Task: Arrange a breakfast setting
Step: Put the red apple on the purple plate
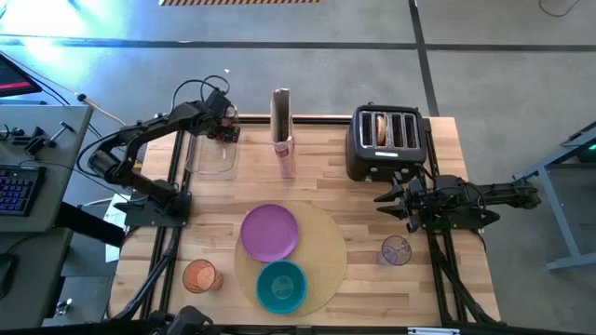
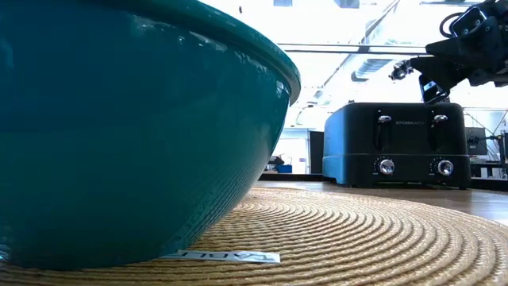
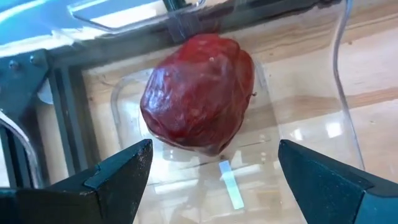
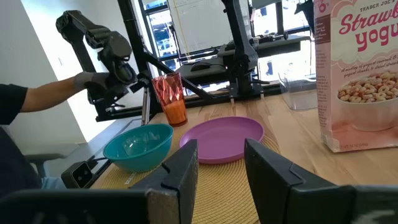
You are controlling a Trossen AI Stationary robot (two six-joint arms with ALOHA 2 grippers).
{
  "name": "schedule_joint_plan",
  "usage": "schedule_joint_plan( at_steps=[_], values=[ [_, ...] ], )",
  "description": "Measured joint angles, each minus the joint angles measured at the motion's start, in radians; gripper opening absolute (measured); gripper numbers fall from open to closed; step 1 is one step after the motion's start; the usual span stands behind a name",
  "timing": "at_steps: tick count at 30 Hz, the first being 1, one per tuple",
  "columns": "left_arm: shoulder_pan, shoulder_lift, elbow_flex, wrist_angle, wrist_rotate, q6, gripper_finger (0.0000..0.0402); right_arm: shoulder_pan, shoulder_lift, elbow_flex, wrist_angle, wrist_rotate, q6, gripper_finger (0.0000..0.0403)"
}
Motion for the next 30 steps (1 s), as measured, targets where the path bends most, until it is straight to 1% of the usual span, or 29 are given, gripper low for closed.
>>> schedule_joint_plan(
  at_steps=[7,12,16,21,30],
  values=[
    [0.008,0.003,0.000,0.048,0.000,0.101,0.0335,0.000,0.000,0.000,0.000,0.000,0.000,0.0114],
    [0.035,0.007,0.000,0.062,0.000,0.140,0.0335,0.000,0.000,0.000,0.000,0.000,0.000,0.0114],
    [0.065,0.007,0.000,0.066,0.002,0.147,0.0335,0.000,0.000,0.000,0.000,0.000,0.000,0.0114],
    [0.079,0.007,0.000,0.066,0.052,0.147,0.0335,0.000,0.000,0.000,0.000,0.000,0.000,0.0114],
    [0.078,0.007,0.000,0.069,0.053,0.146,0.0335,0.000,0.000,0.000,0.000,0.000,0.000,0.0114]
  ],
)
